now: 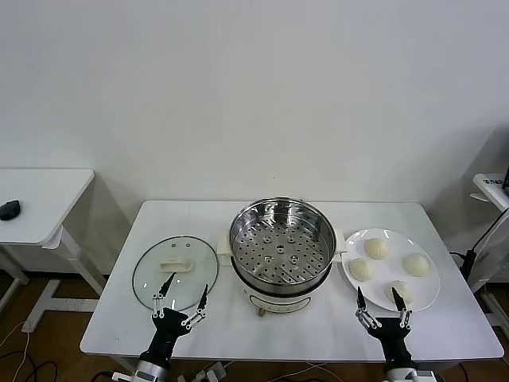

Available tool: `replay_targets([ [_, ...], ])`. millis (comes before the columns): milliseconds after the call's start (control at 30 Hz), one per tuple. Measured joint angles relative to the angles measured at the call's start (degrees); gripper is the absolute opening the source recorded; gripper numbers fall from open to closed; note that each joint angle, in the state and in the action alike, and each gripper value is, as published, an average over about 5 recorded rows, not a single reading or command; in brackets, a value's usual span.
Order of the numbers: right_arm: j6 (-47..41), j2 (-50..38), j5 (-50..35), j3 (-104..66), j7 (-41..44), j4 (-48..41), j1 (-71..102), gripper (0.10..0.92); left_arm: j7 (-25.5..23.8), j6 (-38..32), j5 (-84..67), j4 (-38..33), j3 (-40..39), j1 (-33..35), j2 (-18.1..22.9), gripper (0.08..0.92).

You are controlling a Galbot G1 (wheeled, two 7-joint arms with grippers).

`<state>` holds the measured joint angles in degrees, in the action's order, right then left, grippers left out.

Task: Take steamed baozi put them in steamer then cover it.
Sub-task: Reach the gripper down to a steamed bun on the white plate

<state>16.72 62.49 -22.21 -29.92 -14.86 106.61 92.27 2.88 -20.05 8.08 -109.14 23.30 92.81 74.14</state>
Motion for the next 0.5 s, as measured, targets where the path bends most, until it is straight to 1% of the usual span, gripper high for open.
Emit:
replay_targets([
  [133, -2.6, -2.1, -1.8, 0.1, -1.0, -1.2, -3.9, 0.823, 0.0, -0.1, 0.1, -0.6, -0.2, 0.5, 0.2, 0.823],
  [267, -6.3, -5.6, -5.4, 1.3, -2.0, -4.4, -11.4, 0.823, 0.0, -0.1, 0.4, -1.6, -0.4, 1.0, 0.5, 0.823],
  [400, -9.6, -9.3, -9.7, 4.0, -1.8, -9.8, -21.0, 0.823, 0.0, -0.1, 0.6, -2.6, -0.5, 1.4, 0.7, 0.823],
  [500, -11.6, -12.2, -12.7, 7.2, 0.2, -15.3, -28.8, 0.823, 0.0, 0.0, 0.8, -3.0, -0.5, 1.7, 0.8, 0.823],
])
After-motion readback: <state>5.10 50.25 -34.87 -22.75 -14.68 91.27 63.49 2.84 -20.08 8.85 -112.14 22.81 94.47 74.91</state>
